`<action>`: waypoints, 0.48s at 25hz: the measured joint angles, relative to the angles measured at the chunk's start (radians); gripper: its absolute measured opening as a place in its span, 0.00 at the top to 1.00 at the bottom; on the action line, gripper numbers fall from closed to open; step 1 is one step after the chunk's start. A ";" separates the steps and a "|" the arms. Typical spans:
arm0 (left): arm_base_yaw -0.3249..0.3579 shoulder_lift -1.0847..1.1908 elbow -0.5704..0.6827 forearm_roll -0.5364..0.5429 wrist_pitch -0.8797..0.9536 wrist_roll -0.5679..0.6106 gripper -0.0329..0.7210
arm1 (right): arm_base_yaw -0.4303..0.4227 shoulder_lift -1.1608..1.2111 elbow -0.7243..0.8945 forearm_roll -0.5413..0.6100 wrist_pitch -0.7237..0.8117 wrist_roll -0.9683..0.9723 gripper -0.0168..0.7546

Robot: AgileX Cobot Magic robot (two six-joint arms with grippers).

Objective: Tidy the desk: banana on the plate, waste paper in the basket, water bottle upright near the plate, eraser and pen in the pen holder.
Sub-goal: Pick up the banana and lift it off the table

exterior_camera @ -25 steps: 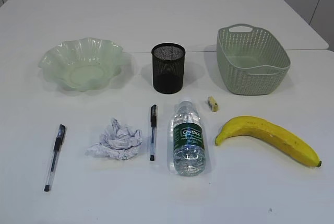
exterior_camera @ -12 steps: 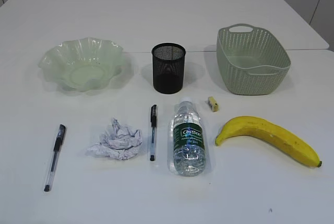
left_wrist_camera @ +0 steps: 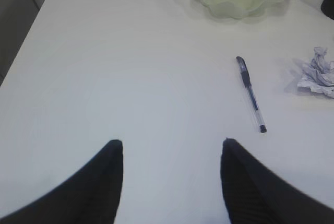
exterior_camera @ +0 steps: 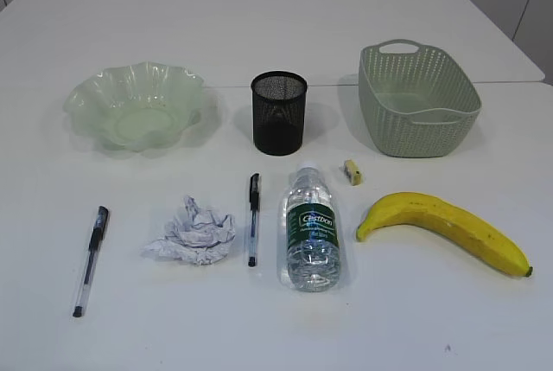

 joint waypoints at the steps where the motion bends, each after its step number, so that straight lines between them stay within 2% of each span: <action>1: 0.000 0.000 0.000 0.000 0.000 0.000 0.40 | 0.000 0.000 0.000 0.002 0.000 0.000 0.30; 8: 0.000 0.000 0.000 0.000 0.000 0.000 0.41 | 0.000 0.000 0.000 0.002 0.000 0.002 0.30; 12: 0.000 0.000 -0.002 0.000 -0.006 0.000 0.41 | 0.000 0.000 -0.018 0.002 -0.054 0.058 0.36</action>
